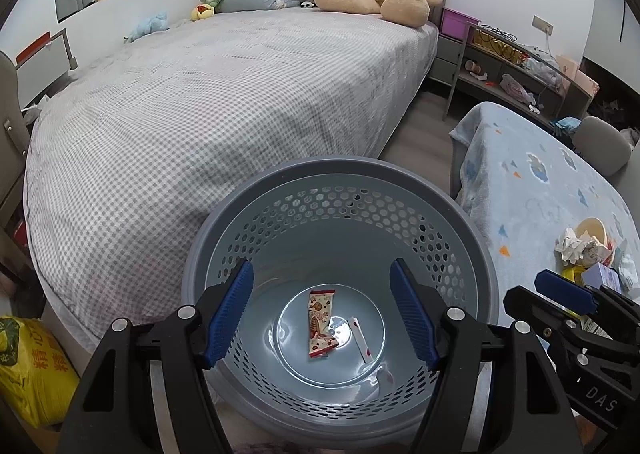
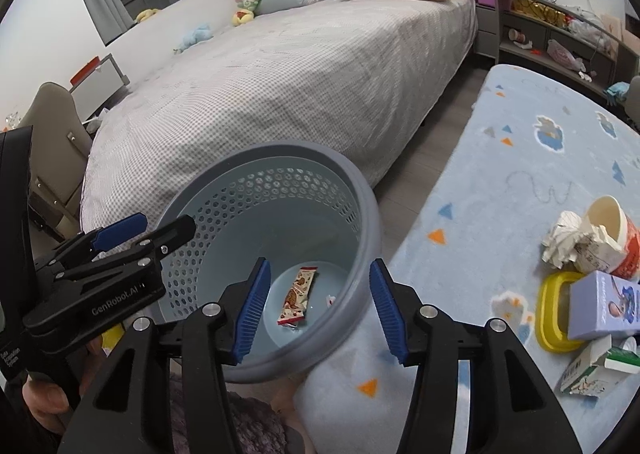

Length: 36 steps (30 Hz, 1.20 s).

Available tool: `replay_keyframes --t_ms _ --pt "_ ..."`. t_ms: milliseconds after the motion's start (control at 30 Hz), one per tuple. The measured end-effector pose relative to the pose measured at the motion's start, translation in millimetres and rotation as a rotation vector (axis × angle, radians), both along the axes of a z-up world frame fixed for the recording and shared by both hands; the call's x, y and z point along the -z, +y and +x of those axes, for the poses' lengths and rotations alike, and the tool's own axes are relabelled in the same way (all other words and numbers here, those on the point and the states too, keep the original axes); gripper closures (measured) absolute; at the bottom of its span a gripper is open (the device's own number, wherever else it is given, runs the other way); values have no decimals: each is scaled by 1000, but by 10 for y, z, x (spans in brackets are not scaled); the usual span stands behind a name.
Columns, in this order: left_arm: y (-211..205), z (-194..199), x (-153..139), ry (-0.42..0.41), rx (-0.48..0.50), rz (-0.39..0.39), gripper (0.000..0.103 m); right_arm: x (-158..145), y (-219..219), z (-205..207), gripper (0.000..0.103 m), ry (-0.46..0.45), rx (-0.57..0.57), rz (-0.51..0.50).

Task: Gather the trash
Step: 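Move both tools back from the wastebasket to the table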

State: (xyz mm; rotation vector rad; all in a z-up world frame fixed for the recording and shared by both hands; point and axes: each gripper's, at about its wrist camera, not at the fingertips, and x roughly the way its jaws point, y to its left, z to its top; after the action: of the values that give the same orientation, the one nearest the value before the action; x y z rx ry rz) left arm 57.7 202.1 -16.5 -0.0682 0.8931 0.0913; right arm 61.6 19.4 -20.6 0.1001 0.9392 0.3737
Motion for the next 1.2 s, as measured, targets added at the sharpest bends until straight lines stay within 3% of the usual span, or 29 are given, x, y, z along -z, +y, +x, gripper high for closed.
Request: replay_keyframes --t_ms 533,967,1200 --pt "-422 -204 -147 -64 108 52 32 -28 -828 -600 37 0 177 -36" --pt "-1238 -346 -156 -84 243 20 32 64 -1846 -1054 28 17 412 -59" --pt "-1717 -365 -82 -80 309 18 32 169 -2134 -1097 20 22 466 -46"
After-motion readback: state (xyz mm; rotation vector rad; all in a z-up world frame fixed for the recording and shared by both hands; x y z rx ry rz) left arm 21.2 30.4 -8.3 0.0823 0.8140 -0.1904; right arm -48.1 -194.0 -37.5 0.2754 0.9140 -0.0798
